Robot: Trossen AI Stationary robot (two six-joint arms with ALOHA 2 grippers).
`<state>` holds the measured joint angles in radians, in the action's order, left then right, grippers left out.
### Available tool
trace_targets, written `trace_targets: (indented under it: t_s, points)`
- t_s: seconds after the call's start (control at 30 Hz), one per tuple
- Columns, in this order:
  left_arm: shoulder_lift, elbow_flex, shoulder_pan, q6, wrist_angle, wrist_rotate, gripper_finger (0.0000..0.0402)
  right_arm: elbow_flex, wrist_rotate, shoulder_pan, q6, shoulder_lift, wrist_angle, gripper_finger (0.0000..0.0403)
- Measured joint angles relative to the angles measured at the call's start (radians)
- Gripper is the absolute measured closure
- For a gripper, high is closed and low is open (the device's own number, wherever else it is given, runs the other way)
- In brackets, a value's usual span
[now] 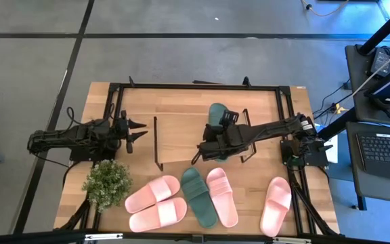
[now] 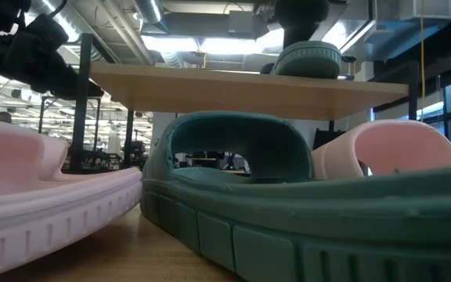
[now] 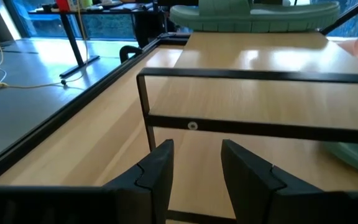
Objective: Pick and place slides into the shelf
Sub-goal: Put the green slide on the shelf
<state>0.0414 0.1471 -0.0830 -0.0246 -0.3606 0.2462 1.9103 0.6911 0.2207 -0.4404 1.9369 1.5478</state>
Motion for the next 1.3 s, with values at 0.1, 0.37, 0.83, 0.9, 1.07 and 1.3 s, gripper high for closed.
trace_targets:
  t_s: [0.1,0.37,0.83,0.9,1.07,1.3]
  points:
    - [0.000,0.000,0.000,-0.001,-0.005,0.000,0.0274,0.018,-0.050,0.002,-0.004,0.000,0.001,0.0167]
    - [0.000,0.000,0.000,-0.021,-0.006,0.000,0.0274,0.110,-0.091,0.063,-0.030,-0.001,0.023,0.0166]
    - [0.000,0.000,0.000,-0.021,-0.005,0.000,0.0274,0.140,-0.154,0.445,-0.022,-0.005,-0.119,0.0166]
    - [0.000,0.000,0.000,-0.021,-0.005,0.000,0.0274,0.075,-0.138,0.477,0.034,-0.004,-0.245,0.0166]
    - [0.000,0.000,0.000,-0.022,-0.005,0.000,0.0274,-0.114,-0.135,0.512,0.246,-0.003,-0.608,0.0166]
    - [0.000,0.000,0.000,-0.026,-0.005,0.000,0.0274,-0.336,-0.133,0.498,0.395,-0.003,-0.906,0.0166]
